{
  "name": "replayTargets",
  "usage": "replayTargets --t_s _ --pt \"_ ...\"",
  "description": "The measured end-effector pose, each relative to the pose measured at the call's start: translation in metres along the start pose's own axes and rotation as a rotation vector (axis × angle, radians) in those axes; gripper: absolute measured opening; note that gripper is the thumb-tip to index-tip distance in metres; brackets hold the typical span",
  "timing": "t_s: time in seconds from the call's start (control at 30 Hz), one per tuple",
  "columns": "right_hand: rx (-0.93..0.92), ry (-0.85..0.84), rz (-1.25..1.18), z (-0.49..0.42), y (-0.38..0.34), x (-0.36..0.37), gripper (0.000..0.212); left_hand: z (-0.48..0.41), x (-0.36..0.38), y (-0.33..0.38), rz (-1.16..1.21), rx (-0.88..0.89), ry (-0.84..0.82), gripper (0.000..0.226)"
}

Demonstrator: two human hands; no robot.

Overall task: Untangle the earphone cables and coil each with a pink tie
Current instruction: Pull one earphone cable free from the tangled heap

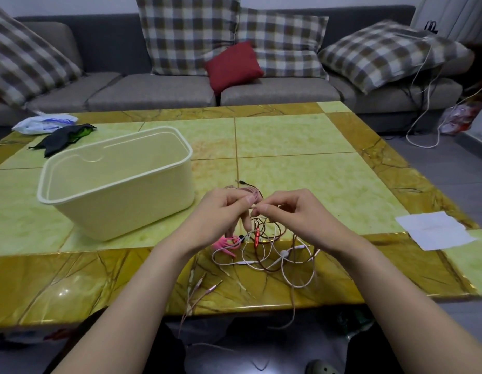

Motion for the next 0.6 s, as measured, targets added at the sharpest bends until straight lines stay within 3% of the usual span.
replayTargets --t_s 0.13,0.23,0.3,0.47,0.6 --pt "-0.121 0.113 0.277 -0.004 0.006 -0.006 0.011 0.002 0.002 0.001 0.046 -0.106 -0.161 0.048" --pt "-0.294 0.184 0.508 -0.004 0.001 -0.01 0.019 0.004 0.0 -0.002 0.064 -0.18 -0.242 0.042" --pt "-0.336 0.251 0.483 -0.006 0.0 -0.015 0.023 0.007 -0.001 -0.004 0.169 -0.239 -0.307 0.037" --pt "-0.391 0.355 0.436 -0.006 0.0 -0.013 0.014 0.008 -0.006 0.0 0.742 -0.3 -0.423 0.035" --pt "-0.374 0.277 0.545 -0.006 0.004 0.001 0.015 0.002 -0.009 -0.004 0.817 -0.28 -0.398 0.038"
Point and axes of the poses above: each hand's wrist, its own z-axis away from the middle knuckle, its own x-axis out of the palm, y = z × x, the point moved 4 cm from there along -z, towards the middle knuckle, and after that the axes turned 14 degrees about y, right-handed, at the moved point
